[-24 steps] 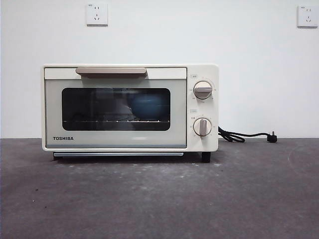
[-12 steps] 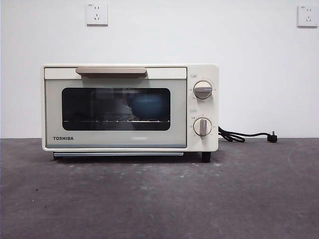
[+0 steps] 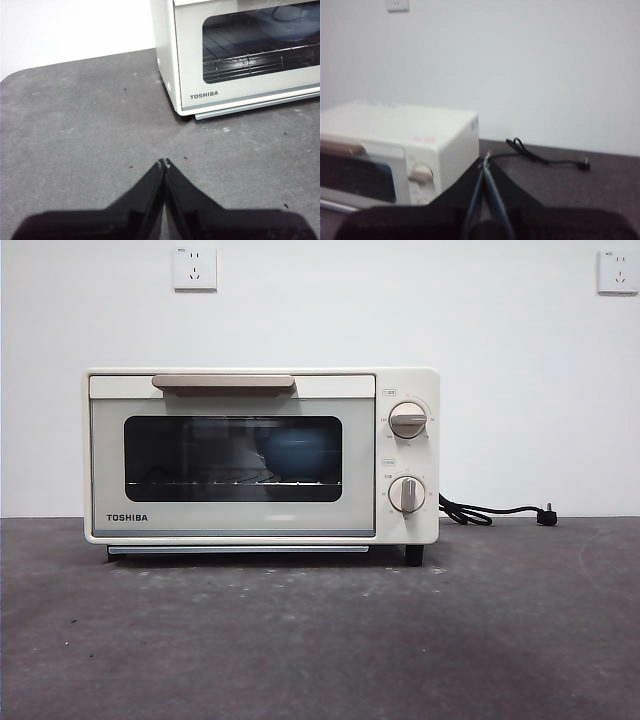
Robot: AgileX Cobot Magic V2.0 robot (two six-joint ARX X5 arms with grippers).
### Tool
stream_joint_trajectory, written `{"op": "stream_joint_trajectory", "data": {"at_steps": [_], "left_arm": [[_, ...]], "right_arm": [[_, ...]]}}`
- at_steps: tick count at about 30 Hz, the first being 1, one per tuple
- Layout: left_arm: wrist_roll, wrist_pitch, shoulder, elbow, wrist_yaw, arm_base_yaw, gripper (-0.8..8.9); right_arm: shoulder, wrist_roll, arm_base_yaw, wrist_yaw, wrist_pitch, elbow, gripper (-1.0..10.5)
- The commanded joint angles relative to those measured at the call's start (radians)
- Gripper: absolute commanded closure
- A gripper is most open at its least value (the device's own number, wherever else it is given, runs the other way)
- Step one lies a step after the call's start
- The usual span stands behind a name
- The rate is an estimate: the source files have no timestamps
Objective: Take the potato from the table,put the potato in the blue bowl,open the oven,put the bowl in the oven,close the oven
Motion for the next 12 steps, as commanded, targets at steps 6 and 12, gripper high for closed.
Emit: {"op": "stream_joint_trajectory", "data": {"at_steps": [6, 12], "left_arm": [[-0.008, 0.000, -0.003, -0.011, 0.000, 0.003, 8.18], [-0.008, 0.000, -0.003, -0.011, 0.000, 0.003, 8.18]], "right_arm": [[-0.139, -0.003, -0.018, 0.007, 0.074, -0.245, 9.4], [-0.229, 0.042, -0.018, 0.026, 0.077, -0.372, 9.4]]}}
